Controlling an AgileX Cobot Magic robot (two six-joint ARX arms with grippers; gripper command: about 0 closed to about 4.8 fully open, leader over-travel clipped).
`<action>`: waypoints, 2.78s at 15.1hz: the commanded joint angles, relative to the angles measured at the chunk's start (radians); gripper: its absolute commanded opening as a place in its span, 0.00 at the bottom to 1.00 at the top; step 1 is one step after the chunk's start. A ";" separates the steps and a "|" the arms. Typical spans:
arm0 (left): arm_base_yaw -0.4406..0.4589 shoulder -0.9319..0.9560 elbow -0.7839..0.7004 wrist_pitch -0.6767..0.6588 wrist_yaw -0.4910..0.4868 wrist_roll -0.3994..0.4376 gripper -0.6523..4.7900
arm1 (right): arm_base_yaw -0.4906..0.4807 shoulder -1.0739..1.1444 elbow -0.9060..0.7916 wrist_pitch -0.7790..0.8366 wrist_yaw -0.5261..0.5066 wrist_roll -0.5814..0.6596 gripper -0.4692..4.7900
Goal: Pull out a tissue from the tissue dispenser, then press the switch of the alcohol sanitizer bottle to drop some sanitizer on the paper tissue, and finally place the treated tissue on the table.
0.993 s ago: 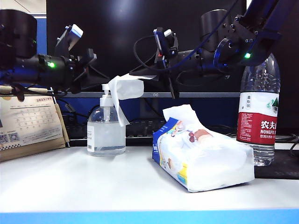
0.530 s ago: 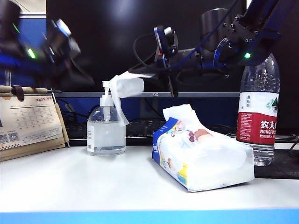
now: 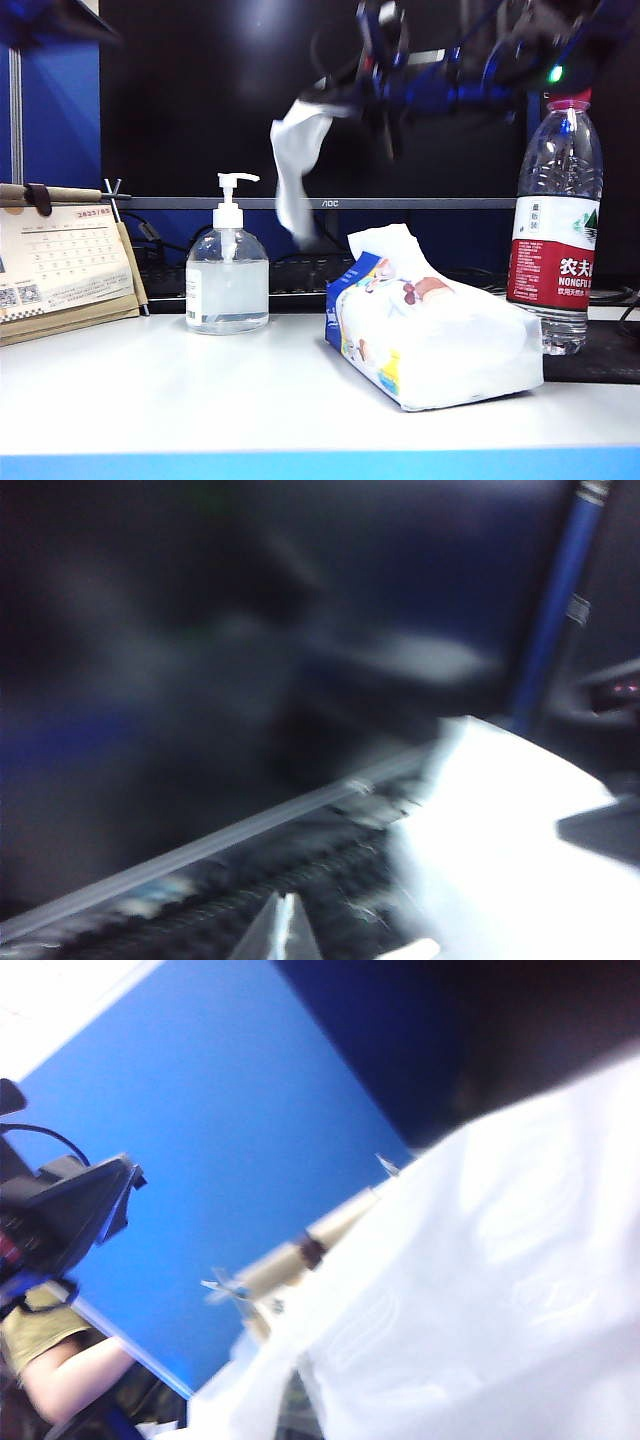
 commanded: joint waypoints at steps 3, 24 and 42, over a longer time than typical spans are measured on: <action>0.090 -0.241 -0.009 -0.205 0.008 0.079 0.11 | 0.000 -0.127 0.005 -0.032 -0.066 -0.010 0.09; 0.095 -1.213 -0.541 -0.702 -0.072 -0.158 0.11 | 0.040 -0.890 -0.552 -0.804 0.208 -0.600 0.09; 0.094 -1.213 -0.797 -0.592 -0.033 -0.224 0.11 | 0.434 -0.342 -0.637 -0.071 0.412 -0.455 0.09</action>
